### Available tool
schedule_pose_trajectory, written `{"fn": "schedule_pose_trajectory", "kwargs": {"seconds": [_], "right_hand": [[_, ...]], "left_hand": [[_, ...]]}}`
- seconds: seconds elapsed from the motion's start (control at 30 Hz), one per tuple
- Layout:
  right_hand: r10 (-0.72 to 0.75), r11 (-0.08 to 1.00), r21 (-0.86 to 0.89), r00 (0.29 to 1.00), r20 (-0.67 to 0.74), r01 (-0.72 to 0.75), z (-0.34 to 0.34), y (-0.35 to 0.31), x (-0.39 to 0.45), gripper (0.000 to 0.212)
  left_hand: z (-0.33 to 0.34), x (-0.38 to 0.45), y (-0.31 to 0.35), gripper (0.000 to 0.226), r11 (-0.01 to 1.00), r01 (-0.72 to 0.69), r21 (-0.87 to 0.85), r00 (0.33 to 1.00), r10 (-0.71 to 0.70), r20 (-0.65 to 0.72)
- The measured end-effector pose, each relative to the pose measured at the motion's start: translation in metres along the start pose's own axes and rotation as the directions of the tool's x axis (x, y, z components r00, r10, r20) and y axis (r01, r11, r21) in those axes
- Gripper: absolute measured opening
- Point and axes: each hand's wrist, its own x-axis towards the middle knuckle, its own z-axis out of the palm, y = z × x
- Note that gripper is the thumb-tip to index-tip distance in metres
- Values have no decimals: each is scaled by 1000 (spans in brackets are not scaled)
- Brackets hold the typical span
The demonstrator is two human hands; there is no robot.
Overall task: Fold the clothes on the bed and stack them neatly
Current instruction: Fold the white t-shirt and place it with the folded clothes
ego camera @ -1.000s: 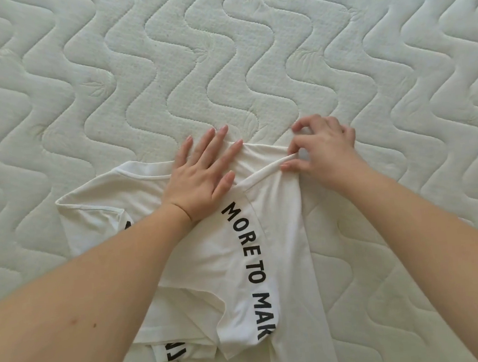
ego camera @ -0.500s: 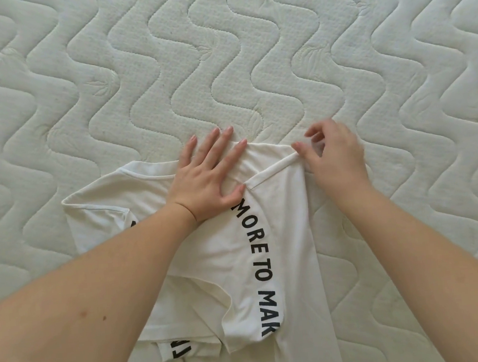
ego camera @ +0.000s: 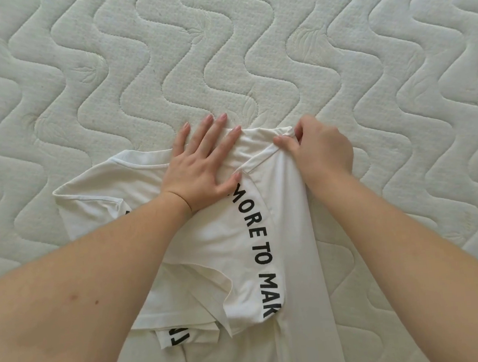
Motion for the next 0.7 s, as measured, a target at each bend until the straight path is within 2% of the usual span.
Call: {"fn": "schedule_pose_trajectory", "kwargs": {"seconds": [0.13, 0.23, 0.3, 0.4, 0.5, 0.7], "right_hand": [[-28, 1000, -17, 990, -137, 26, 0, 7, 2, 46], [-47, 995, 76, 963, -264, 70, 2, 6, -15, 40], [-101, 990, 69, 951, -292, 126, 9, -2, -38, 40], [-270, 962, -83, 942, -197, 258, 32, -10, -85, 55], [-405, 899, -222, 909, -98, 377, 54, -4, -124, 57], [-449, 858, -274, 894, 8, 434, 77, 10, -135, 64]], "left_hand": [[4, 0, -1, 77, 1000, 6, 6, 1000, -6, -18], [6, 1, -1, 79, 1000, 9, 17, 1000, -9, -26], [6, 1, -1, 80, 1000, 15, 23, 999, -14, -36], [7, 0, 0, 80, 1000, 9, 14, 999, -8, -39], [5, -1, 0, 79, 1000, 11, 12, 999, -11, -34], [5, -2, -1, 76, 1000, 16, -7, 1000, -17, -15]]}}
